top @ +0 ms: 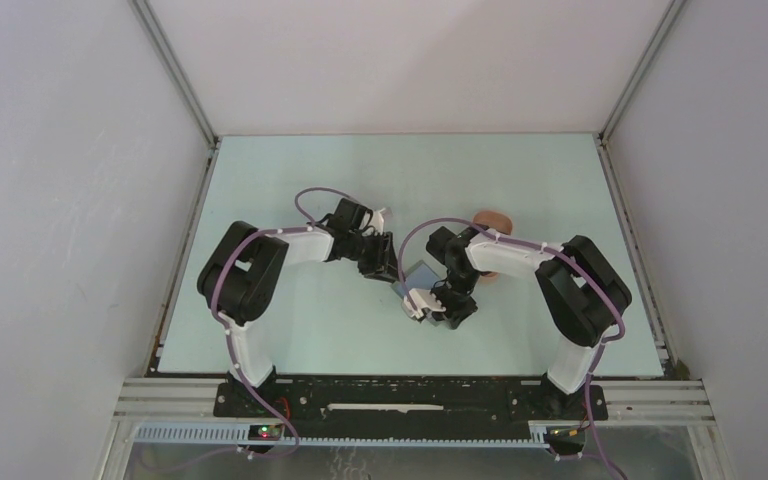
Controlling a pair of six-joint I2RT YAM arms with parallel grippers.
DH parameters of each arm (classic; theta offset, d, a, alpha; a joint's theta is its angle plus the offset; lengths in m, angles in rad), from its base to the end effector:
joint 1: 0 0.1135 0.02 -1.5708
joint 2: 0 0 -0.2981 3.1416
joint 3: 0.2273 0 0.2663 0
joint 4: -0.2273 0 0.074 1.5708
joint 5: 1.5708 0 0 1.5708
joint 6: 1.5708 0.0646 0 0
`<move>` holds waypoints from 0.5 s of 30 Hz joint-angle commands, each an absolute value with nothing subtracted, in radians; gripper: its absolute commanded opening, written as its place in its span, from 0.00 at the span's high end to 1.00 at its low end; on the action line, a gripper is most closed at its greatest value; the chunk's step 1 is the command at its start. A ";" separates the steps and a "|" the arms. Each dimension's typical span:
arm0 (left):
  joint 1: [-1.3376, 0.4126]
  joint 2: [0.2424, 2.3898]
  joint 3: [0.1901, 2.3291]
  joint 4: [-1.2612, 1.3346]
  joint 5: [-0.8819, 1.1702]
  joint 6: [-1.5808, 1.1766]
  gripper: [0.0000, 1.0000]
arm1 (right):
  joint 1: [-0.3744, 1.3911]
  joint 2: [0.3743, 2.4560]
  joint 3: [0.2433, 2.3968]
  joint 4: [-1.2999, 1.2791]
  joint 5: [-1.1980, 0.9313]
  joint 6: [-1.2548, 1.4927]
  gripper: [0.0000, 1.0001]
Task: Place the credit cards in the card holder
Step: Close the card holder at the center of the board.
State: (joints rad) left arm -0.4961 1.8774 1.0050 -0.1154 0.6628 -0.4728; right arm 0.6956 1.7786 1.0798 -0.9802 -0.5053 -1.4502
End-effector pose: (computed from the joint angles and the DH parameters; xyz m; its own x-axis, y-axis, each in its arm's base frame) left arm 0.3254 -0.2213 0.1333 -0.9602 0.1115 -0.2562 0.2650 0.6546 -0.7080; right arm 0.2138 0.2192 0.1545 0.4250 -0.7768 -0.4647 -0.8203 -0.5476 0.1651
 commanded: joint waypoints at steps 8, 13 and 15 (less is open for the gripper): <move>-0.515 1.843 0.990 -0.112 0.683 -0.543 0.91 | 0.699 1.731 1.076 -0.918 -0.480 -1.421 0.90; -0.515 1.822 0.980 -0.109 0.668 -0.537 1.00 | 0.693 1.723 1.076 -0.916 -0.488 -1.407 0.90; -0.515 1.811 0.974 -0.104 0.667 -0.535 1.00 | 0.688 1.719 1.076 -0.916 -0.493 -1.401 0.89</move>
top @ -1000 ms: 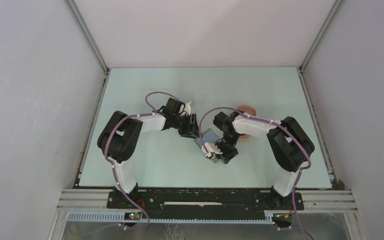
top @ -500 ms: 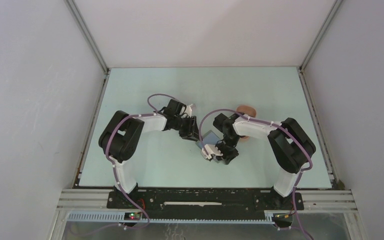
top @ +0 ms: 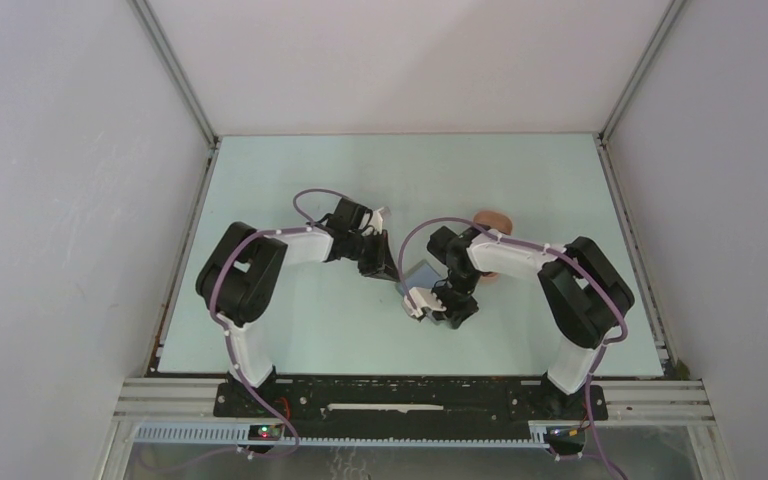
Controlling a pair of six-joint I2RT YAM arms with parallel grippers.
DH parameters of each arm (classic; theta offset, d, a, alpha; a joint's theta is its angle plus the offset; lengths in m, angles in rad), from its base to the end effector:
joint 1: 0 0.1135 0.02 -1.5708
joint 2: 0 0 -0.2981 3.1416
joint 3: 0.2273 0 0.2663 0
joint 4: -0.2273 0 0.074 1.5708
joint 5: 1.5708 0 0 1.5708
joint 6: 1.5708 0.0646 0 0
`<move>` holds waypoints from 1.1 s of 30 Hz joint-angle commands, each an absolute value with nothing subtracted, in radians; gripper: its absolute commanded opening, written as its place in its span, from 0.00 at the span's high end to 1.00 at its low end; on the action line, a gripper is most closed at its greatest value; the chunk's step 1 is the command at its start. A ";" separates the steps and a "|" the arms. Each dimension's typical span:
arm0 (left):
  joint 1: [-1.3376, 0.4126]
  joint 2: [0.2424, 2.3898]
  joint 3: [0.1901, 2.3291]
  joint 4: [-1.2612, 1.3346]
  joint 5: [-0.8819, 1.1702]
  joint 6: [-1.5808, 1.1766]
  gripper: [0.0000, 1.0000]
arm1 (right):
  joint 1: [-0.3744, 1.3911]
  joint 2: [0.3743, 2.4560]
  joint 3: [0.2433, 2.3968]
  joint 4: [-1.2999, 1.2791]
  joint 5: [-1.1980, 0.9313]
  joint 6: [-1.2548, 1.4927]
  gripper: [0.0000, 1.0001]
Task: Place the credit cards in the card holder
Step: Close the card holder at the center of the board.
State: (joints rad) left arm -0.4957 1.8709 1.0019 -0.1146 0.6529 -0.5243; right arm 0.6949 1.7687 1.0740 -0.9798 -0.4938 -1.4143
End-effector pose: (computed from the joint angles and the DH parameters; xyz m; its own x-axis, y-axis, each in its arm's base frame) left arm 0.3252 -0.2204 0.1346 -0.9713 0.0732 -0.2264 0.2168 0.6645 -0.7152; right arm 0.2130 0.2174 0.1556 0.4006 -0.7984 -0.4495 -0.8367 -0.5188 0.1757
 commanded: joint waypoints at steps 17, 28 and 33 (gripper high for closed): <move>-0.520 1.710 0.932 -0.092 0.669 -0.530 1.00 | 0.594 1.646 1.077 -1.019 -0.614 -1.393 0.41; -0.537 1.663 0.935 -0.108 0.673 -0.539 1.00 | 0.542 1.639 1.076 -1.071 -0.659 -1.380 0.34; -0.543 1.637 0.940 -0.131 0.666 -0.533 1.00 | 0.504 1.626 1.077 -1.109 -0.702 -1.387 0.31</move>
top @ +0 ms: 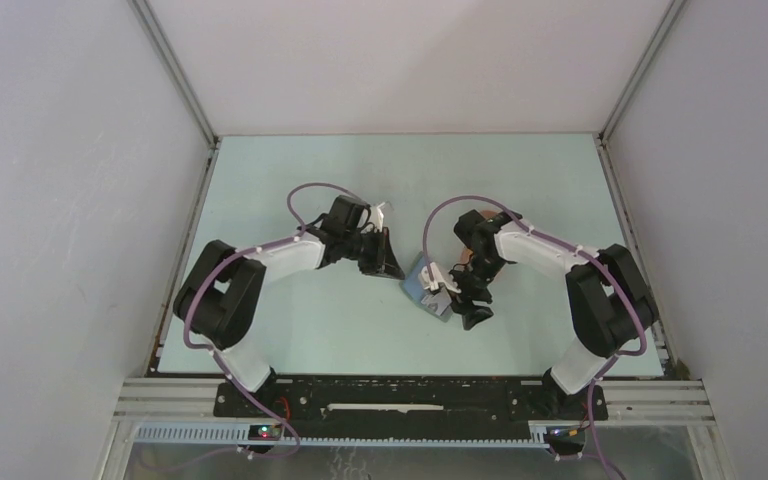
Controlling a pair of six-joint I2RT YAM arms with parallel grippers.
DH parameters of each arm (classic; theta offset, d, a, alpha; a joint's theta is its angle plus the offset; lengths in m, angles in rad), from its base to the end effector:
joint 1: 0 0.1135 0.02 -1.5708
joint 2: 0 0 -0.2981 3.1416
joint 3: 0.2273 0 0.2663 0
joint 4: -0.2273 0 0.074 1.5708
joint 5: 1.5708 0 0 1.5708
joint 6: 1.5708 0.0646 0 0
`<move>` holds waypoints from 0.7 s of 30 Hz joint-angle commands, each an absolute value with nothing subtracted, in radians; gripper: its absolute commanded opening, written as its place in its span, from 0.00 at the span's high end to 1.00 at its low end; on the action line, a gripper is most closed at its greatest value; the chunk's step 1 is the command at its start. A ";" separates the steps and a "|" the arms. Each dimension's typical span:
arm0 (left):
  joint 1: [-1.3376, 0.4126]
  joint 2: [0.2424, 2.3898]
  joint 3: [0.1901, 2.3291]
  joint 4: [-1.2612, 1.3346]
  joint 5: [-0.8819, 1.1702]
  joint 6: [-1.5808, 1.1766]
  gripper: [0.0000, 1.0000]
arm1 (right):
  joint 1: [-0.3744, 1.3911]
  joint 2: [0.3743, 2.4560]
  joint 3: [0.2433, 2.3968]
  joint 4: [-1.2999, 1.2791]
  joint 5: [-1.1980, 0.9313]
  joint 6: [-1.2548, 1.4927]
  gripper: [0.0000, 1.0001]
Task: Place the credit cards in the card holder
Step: Close the card holder at the center of the board.
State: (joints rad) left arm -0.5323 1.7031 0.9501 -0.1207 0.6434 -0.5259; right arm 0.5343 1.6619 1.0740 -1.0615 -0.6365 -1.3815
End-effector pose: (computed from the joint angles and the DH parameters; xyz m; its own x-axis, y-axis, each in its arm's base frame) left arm 0.2994 -0.2214 0.1790 -0.9418 0.0886 -0.3243 0.3066 0.6225 -0.7201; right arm 0.2269 0.1789 0.1908 0.2013 -0.7986 -0.5672 -0.9121 -0.3639 0.1886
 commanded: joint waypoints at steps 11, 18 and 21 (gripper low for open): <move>-0.632 1.662 1.032 -0.190 0.664 -0.515 1.00 | 0.370 1.580 1.076 -1.004 -0.863 -1.187 0.35; -0.705 1.722 1.105 -0.188 0.671 -0.531 1.00 | 0.323 1.553 1.031 -0.924 -0.865 -1.079 0.37; -0.712 1.741 1.134 -0.166 0.667 -0.549 1.00 | 0.289 1.536 1.002 -0.887 -0.890 -1.026 0.37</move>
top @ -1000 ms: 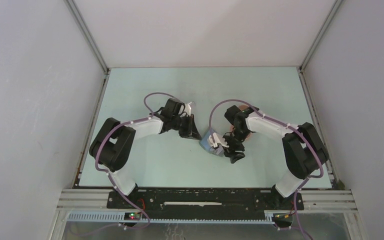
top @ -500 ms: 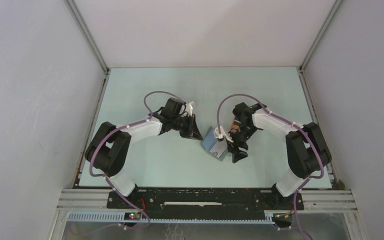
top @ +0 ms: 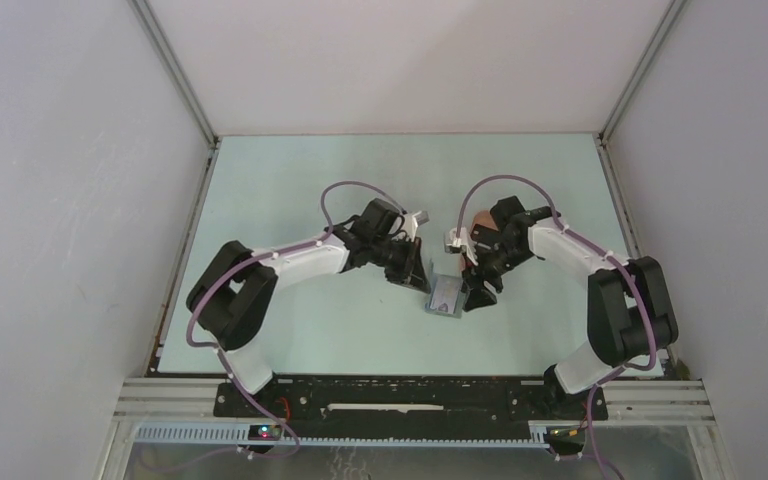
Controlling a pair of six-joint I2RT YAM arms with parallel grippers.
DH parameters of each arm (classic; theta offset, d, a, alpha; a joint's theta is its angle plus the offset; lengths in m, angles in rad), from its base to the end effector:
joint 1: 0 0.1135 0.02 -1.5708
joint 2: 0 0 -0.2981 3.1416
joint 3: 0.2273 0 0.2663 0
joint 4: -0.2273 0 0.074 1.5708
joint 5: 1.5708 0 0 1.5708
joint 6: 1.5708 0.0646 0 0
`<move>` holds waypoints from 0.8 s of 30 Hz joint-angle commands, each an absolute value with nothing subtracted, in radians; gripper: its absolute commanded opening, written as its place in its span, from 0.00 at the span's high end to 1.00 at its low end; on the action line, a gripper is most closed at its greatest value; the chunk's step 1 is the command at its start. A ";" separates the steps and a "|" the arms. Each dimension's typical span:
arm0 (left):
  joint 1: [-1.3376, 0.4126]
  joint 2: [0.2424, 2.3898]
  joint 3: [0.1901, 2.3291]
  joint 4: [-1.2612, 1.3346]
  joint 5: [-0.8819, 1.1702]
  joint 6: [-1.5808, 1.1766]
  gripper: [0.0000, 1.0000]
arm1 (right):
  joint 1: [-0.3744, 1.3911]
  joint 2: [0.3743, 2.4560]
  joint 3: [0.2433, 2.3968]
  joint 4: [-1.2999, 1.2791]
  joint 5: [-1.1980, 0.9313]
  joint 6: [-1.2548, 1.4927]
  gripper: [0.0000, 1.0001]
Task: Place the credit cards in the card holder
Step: Close the card holder at the center of the board.
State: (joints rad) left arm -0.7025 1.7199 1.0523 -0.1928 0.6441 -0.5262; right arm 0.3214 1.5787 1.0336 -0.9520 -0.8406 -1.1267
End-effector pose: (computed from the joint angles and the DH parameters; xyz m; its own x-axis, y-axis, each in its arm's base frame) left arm 0.2704 -0.2797 0.1995 -0.9099 0.2441 -0.3353 0.4146 0.5550 -0.7212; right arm 0.2542 0.1354 0.2116 -0.1693 -0.6912 -0.7026 -0.9673 -0.0200 0.2527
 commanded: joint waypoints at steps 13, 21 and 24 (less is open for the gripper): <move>-0.753 1.967 1.303 -0.141 0.709 -0.567 1.00 | 0.152 1.530 0.994 -0.875 -0.960 -0.951 0.38; -0.753 2.010 1.308 -0.141 0.657 -0.566 1.00 | 0.120 1.521 0.995 -0.896 -1.002 -0.977 0.38; -0.753 1.996 1.317 -0.190 0.609 -0.539 0.96 | 0.114 1.499 0.996 -0.911 -1.036 -1.005 0.38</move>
